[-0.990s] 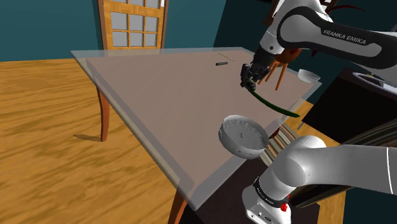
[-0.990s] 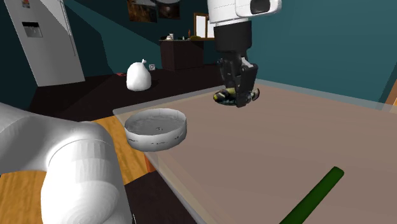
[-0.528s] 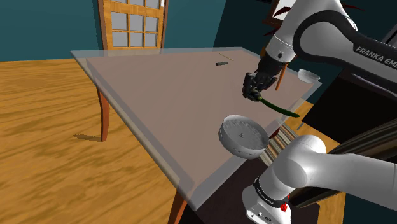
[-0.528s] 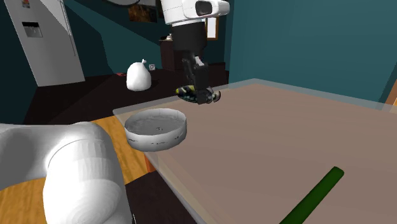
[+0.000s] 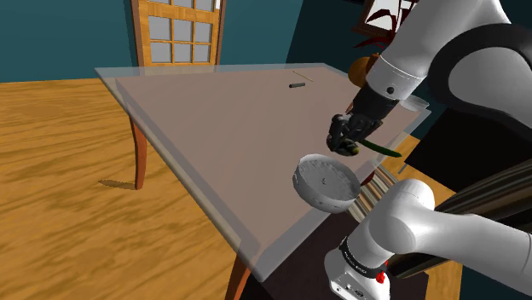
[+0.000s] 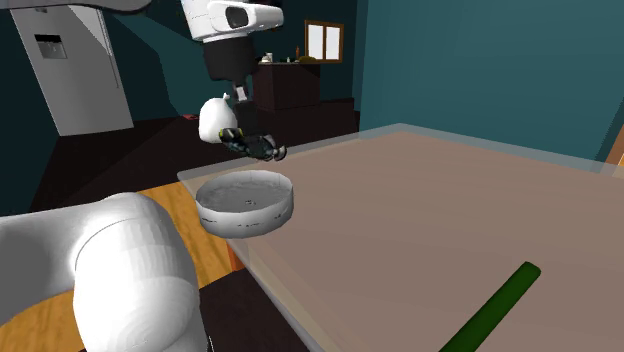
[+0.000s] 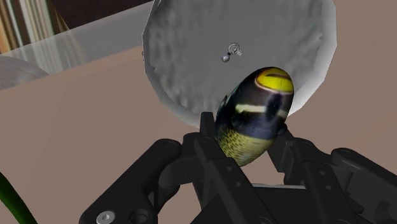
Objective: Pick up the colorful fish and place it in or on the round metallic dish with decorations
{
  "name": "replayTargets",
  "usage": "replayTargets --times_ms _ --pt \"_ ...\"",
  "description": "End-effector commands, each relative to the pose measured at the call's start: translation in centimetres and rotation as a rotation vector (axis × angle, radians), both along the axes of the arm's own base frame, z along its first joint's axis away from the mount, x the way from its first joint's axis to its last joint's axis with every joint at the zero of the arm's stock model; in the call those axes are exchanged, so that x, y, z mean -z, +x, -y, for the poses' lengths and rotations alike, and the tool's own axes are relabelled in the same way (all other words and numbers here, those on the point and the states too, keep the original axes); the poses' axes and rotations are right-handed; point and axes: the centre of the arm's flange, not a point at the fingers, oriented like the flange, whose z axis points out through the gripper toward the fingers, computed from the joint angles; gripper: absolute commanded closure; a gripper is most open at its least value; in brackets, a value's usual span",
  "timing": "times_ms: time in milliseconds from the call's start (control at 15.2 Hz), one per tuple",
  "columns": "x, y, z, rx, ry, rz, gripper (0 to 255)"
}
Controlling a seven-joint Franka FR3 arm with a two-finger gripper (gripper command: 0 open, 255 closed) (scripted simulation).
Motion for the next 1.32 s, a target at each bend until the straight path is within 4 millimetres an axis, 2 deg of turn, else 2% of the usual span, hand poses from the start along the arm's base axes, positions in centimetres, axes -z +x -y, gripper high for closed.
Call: replayTargets --times_ms 0,792,1254 --pt "0.4 -1.7 -2.3 0.001 0.000 -0.001 255" --pt "6.7 -1.7 -2.3 0.001 0.000 -0.001 255" --pt "6.7 -1.7 -2.3 0.001 0.000 -0.001 255"
